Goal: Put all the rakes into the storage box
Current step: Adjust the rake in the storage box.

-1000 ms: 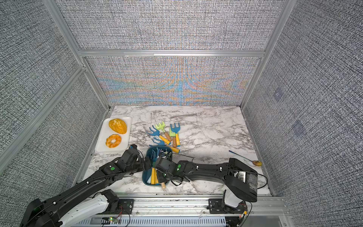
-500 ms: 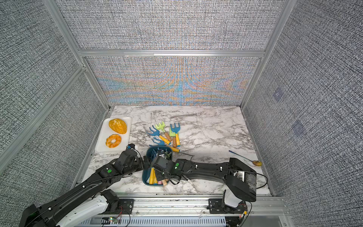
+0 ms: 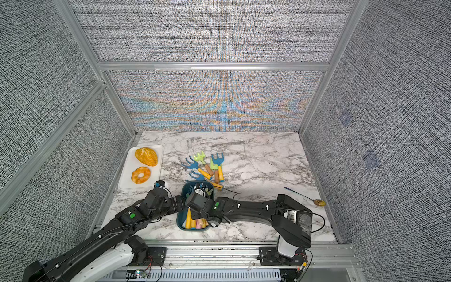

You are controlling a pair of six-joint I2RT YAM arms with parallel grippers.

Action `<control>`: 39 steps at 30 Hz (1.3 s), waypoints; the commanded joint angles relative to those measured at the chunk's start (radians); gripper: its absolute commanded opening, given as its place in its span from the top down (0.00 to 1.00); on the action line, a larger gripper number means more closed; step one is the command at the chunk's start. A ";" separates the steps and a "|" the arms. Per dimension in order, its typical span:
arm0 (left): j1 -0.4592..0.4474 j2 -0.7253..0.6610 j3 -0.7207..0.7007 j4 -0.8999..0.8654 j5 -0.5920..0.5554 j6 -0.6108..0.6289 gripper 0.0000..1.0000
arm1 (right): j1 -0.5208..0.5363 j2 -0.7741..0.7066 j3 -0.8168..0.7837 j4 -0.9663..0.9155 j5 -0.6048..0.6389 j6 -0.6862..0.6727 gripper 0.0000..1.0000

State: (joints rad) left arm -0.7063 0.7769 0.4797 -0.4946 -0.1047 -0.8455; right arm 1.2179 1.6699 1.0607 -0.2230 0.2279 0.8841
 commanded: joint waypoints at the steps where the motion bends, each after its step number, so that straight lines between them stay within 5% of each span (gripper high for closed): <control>1: 0.001 -0.014 -0.009 -0.012 -0.017 -0.004 0.01 | 0.000 0.007 -0.010 0.041 0.014 0.016 0.99; 13: 0.001 0.009 0.002 -0.009 0.007 -0.003 0.01 | -0.016 -0.003 0.035 0.014 0.048 -0.007 0.55; 29: 0.001 0.108 0.005 0.062 0.087 -0.015 0.01 | -0.025 -0.169 -0.125 0.073 -0.119 -0.105 0.61; 39: 0.001 0.116 0.017 0.046 0.093 -0.018 0.01 | -0.016 -0.074 -0.081 0.027 -0.168 -0.162 0.59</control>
State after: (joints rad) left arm -0.7063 0.9047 0.4858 -0.4435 -0.0010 -0.8581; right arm 1.1942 1.5642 0.9455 -0.1619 0.0673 0.7628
